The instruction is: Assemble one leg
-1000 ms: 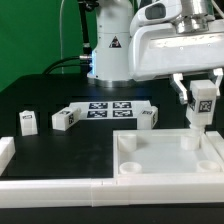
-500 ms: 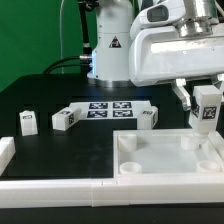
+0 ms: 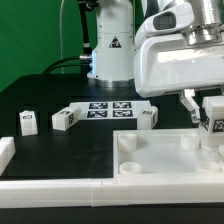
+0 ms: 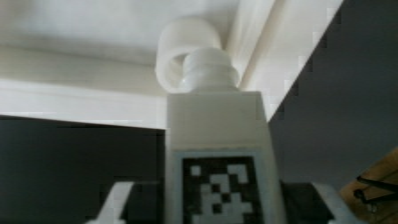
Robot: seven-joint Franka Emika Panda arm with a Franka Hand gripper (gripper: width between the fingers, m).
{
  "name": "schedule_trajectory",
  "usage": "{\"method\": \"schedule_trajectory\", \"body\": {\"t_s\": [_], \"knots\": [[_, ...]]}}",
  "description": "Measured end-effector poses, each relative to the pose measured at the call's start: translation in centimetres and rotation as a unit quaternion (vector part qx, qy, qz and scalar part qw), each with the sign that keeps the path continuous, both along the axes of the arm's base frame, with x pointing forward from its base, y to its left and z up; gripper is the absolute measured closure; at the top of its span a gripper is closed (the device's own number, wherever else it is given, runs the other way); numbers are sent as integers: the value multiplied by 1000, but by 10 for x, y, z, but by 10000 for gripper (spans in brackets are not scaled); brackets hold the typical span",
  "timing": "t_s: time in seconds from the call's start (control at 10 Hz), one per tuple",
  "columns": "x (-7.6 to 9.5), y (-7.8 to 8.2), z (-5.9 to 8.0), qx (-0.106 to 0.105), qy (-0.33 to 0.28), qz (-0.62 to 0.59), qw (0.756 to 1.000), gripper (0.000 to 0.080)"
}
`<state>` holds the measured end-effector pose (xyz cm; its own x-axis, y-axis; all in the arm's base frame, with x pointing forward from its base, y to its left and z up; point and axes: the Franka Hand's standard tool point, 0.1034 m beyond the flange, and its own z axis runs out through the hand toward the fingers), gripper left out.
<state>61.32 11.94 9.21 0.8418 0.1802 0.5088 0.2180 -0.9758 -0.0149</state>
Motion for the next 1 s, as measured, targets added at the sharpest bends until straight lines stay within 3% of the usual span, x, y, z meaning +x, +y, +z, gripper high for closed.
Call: {"method": "schedule_trajectory", "body": {"t_s": [0.4,1.0], "knots": [[2,-7,-7,-1,-17,-6,1000,508],[3,2,-19,0,-28,-1,1000,508]]}}
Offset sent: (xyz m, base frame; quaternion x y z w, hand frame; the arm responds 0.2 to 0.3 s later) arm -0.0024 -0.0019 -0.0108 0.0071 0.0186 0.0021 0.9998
